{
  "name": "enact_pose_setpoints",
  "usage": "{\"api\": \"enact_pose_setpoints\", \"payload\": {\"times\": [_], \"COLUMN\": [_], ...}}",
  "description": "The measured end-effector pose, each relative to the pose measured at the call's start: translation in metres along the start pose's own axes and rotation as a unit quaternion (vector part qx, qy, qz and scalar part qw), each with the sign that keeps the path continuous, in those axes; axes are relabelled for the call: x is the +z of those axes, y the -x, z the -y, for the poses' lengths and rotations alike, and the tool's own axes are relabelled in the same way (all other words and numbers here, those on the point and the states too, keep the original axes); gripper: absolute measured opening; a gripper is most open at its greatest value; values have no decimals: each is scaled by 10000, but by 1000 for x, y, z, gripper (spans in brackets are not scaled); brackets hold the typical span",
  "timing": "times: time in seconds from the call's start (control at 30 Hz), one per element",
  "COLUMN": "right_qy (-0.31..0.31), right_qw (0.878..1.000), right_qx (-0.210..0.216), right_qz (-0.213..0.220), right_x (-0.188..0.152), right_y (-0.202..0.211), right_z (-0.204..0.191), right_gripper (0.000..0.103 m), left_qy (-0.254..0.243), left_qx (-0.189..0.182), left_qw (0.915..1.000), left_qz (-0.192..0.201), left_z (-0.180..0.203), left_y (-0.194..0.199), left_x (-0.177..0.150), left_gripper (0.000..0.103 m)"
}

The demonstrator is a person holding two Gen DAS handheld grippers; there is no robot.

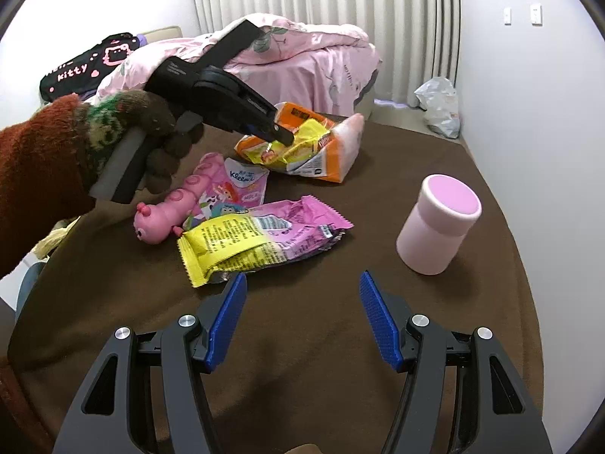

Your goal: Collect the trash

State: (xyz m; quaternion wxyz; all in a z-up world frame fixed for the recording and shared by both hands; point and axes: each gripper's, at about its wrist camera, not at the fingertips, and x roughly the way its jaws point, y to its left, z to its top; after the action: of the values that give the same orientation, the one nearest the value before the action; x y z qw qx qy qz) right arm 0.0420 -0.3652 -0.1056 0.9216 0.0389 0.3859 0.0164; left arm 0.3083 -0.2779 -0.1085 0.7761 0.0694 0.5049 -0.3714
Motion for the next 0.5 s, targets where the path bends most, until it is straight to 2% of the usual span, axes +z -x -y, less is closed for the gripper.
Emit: {"api": "enact_pose_setpoints", "payload": {"times": [0.13, 0.27, 0.33, 0.43, 0.5], "right_qy": [-22, -136, -170, -157, -2], "right_qw": [10000, 9999, 9998, 9998, 9998], "right_qx": [21, 68, 92, 138, 194], "right_qz": [-15, -4, -6, -28, -80], "right_x": [1, 5, 9, 17, 22], "right_y": [-2, -2, -3, -8, -14], "right_z": [-5, -7, -9, -18, -32], "right_gripper": [59, 59, 59, 59, 59], "left_qy": [131, 429, 603, 729, 888], "left_qx": [-100, 139, 401, 1067, 1196], "left_qw": [9984, 9958, 9930, 9854, 9822], "left_qz": [535, 801, 935, 1111, 1141], "left_z": [2, 0, -3, -7, -12], "left_y": [51, 93, 113, 134, 138], "left_x": [-19, -49, -69, -105, -125], "left_gripper": [11, 11, 12, 13, 13]}}
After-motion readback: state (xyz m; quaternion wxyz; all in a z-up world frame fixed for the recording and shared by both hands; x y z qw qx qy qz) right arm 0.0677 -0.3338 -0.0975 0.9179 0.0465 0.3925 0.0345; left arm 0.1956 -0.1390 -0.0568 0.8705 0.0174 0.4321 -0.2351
